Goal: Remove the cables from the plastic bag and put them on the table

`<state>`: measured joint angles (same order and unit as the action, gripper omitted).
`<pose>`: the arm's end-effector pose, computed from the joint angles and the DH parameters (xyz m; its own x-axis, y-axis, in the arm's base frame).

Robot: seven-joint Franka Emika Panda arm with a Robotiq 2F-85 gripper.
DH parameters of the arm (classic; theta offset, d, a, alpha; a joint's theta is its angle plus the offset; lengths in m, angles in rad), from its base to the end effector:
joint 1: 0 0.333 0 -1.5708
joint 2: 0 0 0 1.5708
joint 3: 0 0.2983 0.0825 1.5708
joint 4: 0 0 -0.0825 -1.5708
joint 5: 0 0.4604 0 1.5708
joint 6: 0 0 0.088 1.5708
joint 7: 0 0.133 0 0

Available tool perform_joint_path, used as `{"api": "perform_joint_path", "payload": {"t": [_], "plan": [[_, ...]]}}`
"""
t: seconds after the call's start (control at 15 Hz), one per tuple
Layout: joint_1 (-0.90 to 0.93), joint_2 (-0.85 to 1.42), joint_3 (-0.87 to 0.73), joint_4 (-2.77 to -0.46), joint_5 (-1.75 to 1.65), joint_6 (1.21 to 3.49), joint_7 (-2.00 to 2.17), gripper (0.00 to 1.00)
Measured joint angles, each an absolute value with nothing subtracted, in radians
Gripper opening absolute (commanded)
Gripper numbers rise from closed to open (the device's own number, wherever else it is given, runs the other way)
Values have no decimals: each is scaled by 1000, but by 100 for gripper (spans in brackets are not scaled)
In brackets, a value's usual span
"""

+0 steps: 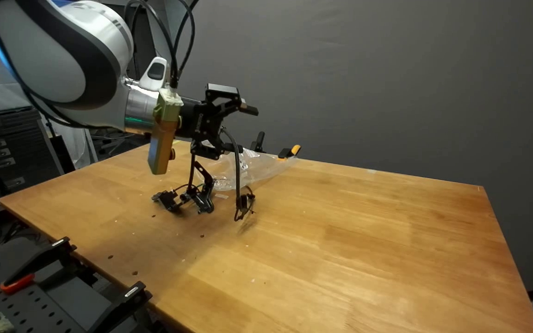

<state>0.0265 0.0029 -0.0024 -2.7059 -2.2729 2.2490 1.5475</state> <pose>0.4442 -0.0262 0.1229 0.6759 0.6733 0.2997 0.0685 -0.4623 0.8841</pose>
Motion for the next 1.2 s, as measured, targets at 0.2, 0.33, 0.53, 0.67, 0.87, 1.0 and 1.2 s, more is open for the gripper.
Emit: {"api": "perform_joint_path", "payload": {"t": [0.2, 0.33, 0.53, 0.67, 0.87, 1.0, 1.2], "plan": [[15, 3, -12, -2673, -2263, 2360, 1474, 100], [-7, 4, -32, -2632, -2220, 2489, 1365, 100], [-41, 22, -61, -2580, -2098, 2598, 1139, 100], [-54, 43, -67, -2561, -2012, 2600, 990, 100], [-62, 65, -69, -2534, -1875, 2602, 785, 100], [-68, 70, -70, -2514, -1773, 2605, 675, 100], [-71, 73, -70, -2502, -1715, 2605, 626, 100]]}}
